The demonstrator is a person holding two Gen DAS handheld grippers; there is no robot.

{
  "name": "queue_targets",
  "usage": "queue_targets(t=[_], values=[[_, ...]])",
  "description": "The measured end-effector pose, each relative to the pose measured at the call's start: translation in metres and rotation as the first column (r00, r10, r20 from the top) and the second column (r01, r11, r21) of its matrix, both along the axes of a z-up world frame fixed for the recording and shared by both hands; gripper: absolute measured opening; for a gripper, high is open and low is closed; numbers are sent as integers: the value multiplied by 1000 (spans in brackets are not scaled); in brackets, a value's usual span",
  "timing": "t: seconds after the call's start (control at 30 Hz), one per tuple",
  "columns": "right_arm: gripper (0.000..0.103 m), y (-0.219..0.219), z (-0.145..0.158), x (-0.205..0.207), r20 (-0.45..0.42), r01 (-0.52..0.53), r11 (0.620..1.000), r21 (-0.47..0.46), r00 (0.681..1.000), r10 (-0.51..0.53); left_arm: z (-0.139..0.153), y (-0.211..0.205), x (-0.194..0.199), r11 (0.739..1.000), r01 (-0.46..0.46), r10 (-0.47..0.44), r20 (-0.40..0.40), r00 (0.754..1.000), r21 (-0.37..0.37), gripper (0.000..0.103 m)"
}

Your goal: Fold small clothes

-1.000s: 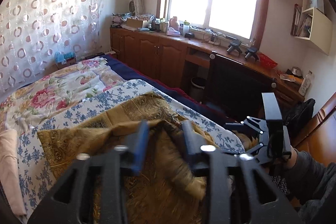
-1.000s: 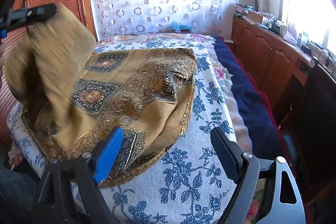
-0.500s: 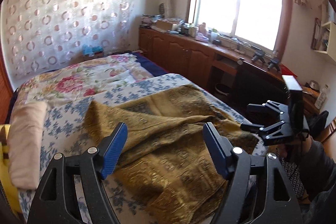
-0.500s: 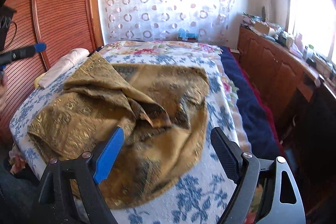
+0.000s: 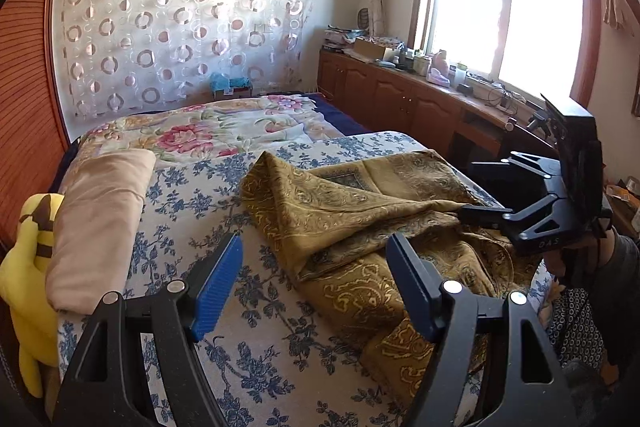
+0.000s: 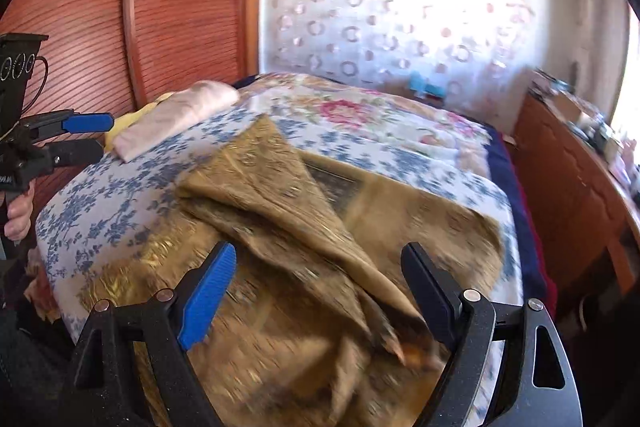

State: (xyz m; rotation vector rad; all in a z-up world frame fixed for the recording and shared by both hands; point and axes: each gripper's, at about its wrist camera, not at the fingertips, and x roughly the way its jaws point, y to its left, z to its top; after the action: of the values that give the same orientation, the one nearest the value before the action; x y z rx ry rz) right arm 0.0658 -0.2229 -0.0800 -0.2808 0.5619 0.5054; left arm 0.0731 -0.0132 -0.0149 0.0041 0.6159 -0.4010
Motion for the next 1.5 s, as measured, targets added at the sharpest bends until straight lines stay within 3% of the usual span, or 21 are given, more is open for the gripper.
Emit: queue_targets(t=[0.4,0.57,0.67,0.77,0.8,0.83,0.97,1.07,1.17,1.3,1.4,1.5], values=[[86,74,-31,68,-167,-181,977,-113,973,161,-15,27,-1,999,-45,44,-32,999,-29,75],[86,94,-39,93,-150,-168,957,-238,980,134,-20,33,-1,998,-51,50,-42,998,-34,75],[83,99,-41,108,-147,-162,954,-254,981,127,-22,34,-1,998,-48,46,-45,998,-37,75],[46,105,-43,118,-165,-188,958,-219,974,153,-24,34,0,998,-46,44,-51,998,-38,75],[21,102,-42,123,-190,-201,962,-184,968,166,-25,34,0,998,-44,41,-55,998,-43,75],[8,101,-43,123,-208,-207,966,-156,963,173,-25,34,0,998,-39,35,-61,998,-58,75],[5,75,-25,129,-183,-187,982,-30,967,179,-25,30,-4,998,-26,23,-58,998,-62,75],[5,37,-2,131,-142,-117,990,79,982,128,-25,28,-3,998,-23,19,-59,998,-65,75],[5,-16,25,143,-129,17,978,208,992,10,-25,25,-4,998,-16,12,-57,998,-65,75],[5,-96,33,165,-209,277,902,332,954,-215,-27,21,-3,998,-9,5,-62,998,-64,75],[14,-127,19,176,-257,429,862,269,895,-365,-29,18,-2,998,-3,-1,-69,998,-63,75],[27,-137,6,179,-273,452,862,228,880,-389,-30,14,-2,998,3,-7,-76,997,-58,75]])
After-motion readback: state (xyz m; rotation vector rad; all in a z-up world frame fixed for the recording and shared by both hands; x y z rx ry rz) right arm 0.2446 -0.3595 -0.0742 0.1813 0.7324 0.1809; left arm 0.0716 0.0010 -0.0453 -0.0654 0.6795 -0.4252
